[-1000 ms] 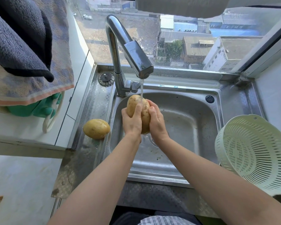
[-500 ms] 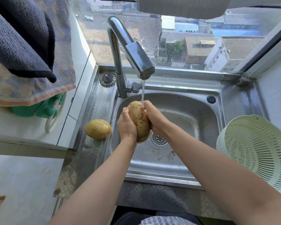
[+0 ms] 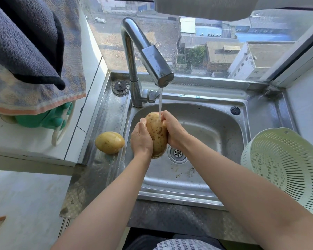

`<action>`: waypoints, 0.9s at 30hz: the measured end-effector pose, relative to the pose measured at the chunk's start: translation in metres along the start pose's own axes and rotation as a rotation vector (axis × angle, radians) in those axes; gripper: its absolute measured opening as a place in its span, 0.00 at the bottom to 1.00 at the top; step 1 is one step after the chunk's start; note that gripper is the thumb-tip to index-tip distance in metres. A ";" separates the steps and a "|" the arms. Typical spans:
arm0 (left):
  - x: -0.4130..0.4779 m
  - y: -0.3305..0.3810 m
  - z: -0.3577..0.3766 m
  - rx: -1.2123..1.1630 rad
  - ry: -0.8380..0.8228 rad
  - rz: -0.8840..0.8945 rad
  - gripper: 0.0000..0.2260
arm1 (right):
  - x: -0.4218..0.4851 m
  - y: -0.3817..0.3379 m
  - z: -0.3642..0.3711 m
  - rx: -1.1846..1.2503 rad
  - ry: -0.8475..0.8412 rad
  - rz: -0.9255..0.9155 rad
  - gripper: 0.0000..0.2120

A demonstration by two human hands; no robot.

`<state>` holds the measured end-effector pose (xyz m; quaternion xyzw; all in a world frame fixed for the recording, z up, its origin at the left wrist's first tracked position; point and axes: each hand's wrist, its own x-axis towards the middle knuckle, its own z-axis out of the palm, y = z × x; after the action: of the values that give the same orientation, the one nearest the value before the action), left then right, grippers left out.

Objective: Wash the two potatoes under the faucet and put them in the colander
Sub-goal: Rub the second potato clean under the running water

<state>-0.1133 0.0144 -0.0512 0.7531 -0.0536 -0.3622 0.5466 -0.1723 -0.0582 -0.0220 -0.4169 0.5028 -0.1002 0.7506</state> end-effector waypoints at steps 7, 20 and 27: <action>0.000 0.000 -0.001 0.021 -0.010 -0.001 0.33 | 0.002 0.001 0.001 0.033 0.012 -0.003 0.12; -0.005 0.005 -0.003 0.000 -0.055 -0.050 0.30 | 0.000 0.006 -0.003 0.030 -0.022 -0.044 0.13; 0.002 0.013 -0.001 -0.191 -0.016 -0.252 0.28 | 0.000 0.026 -0.009 -0.075 -0.157 -0.218 0.30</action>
<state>-0.1073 0.0091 -0.0411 0.6958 0.0719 -0.4372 0.5652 -0.1873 -0.0463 -0.0425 -0.5036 0.3974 -0.1294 0.7561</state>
